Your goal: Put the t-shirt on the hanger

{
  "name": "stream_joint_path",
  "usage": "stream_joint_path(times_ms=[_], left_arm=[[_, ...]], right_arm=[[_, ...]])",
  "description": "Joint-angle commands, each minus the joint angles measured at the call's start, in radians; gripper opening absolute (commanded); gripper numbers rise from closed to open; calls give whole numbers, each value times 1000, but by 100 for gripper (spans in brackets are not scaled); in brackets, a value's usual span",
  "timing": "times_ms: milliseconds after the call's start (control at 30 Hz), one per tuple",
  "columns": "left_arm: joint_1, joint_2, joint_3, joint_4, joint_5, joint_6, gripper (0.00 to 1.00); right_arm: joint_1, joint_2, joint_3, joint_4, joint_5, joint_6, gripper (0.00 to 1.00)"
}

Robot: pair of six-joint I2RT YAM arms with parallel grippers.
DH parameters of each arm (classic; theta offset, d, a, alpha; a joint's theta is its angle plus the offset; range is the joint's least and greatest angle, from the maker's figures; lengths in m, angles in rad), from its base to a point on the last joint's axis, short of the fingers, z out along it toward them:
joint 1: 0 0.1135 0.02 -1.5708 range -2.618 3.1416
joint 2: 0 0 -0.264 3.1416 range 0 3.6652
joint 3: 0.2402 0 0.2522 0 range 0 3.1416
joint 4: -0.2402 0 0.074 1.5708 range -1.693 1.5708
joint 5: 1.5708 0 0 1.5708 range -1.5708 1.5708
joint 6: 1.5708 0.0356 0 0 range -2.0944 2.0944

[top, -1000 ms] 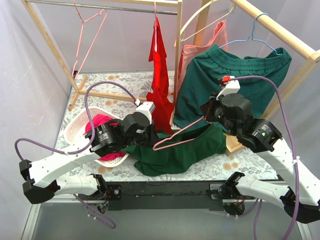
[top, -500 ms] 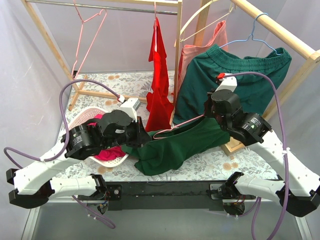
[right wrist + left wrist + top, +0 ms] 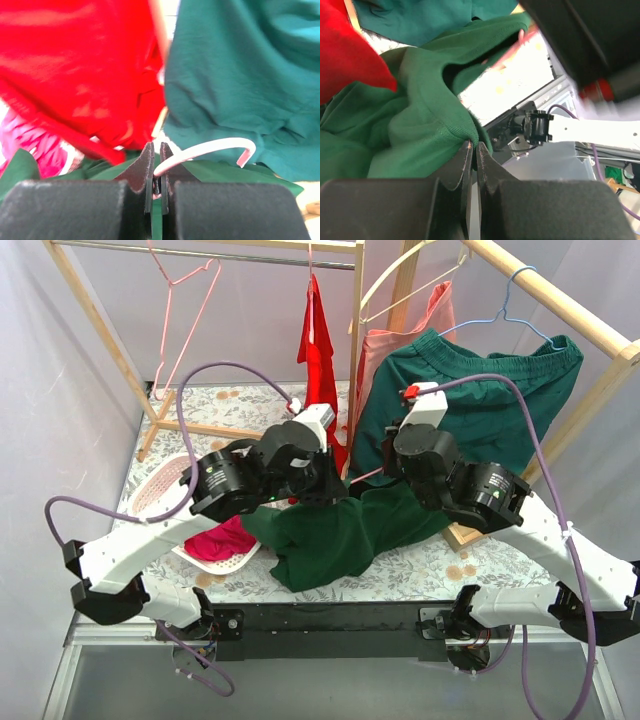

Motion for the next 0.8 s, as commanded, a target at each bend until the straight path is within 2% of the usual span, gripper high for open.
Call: stream_joint_path(times_ms=[0,200,267,300,433,500,567,667,767], left_arm=[[15,23,83,24,1,10,0],[20,9,91,7,35,51,2],[20,-24,67,50,73,65,36],[20,-34,62,60,81,74,44],[20,-57,152,21,77,166,61],[20,-52,206,-31,40,198,62],[20,-58,223,-91,67,269,60],[20,-77,150,-137,104,344,54],[20,-103,84,-165,69,383,45]], right_arm=[[93,-15,49,-29,103,62,1],[95,-41,-1,-6,70,52,1],[95,-33,39,-4,57,4,1],[96,-16,59,-19,54,-8,1],[96,48,212,-78,50,-71,1],[96,66,252,-87,36,-112,1],[96,77,306,-87,18,-158,1],[96,91,340,-84,-53,-195,1],[96,97,313,-76,-145,-226,1]])
